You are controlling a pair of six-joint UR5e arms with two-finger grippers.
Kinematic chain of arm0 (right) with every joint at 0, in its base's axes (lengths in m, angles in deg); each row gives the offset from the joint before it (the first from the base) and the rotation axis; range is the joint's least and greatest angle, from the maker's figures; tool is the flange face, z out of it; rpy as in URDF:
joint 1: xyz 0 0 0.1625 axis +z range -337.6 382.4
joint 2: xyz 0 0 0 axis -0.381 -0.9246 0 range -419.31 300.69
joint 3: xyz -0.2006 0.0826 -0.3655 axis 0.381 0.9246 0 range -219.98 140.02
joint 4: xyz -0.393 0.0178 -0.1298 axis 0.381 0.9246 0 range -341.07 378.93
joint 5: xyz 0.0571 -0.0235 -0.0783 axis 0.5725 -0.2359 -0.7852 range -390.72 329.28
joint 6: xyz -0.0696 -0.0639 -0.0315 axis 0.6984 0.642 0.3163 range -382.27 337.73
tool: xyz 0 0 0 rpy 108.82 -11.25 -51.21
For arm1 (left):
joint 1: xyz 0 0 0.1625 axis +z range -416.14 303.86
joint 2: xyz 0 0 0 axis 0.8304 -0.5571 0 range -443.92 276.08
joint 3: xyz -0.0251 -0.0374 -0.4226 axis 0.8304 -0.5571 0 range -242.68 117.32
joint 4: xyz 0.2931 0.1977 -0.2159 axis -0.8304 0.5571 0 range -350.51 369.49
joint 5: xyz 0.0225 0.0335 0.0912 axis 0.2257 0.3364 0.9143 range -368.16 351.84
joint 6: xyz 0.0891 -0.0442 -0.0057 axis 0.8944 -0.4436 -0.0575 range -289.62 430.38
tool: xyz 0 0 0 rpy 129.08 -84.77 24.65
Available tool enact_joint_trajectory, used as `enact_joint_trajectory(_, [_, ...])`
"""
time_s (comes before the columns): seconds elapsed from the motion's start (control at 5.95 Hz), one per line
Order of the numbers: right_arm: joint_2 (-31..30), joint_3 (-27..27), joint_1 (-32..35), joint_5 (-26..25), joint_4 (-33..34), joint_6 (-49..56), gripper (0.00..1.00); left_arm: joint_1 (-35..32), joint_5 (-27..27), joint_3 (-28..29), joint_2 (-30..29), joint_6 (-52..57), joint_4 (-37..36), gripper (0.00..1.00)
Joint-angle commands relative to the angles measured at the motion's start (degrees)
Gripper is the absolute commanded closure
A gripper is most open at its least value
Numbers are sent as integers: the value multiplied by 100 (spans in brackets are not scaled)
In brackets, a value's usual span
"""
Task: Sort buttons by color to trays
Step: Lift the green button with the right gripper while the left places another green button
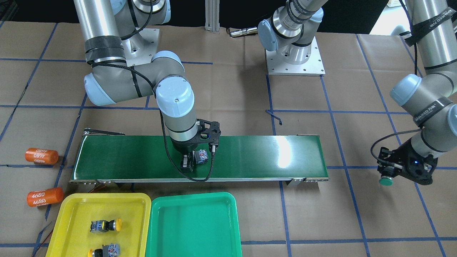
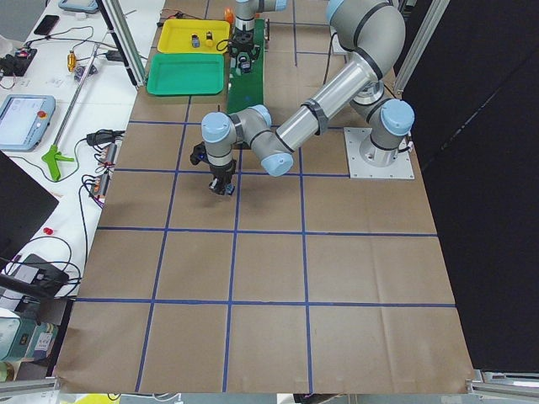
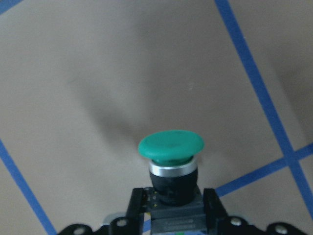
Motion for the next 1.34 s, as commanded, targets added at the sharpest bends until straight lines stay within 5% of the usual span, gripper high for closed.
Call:
enact_joint_trajectory(0.0, [-137, -108, -197, -140, -18, 354, 73, -1072, -85, -50, 636, 1112, 457, 100])
enact_joint_trajectory(0.17, [-250, -99, -224, -367, -35, 512, 86, -1653, -103, -119, 796, 1631, 580, 100])
enact_joint_trajectory(0.5, [-820, -64, -705, -369, -753, 994, 90, -2552, 63, -452, 859, 2213, 599, 100])
enact_joint_trajectory(0.84, [-833, 241, -1023, -335, -670, 1173, 89, -2854, 266, -585, 684, 2514, 459, 98])
enact_joint_trajectory(1.01, [-388, 818, -1024, -317, -668, 1191, 89, -2933, 266, -603, 674, 2550, 354, 83])
enact_joint_trajectory(1.18, [52, 1398, -1007, -273, -660, 1182, 89, -2959, 223, -621, 692, 2507, 344, 6])
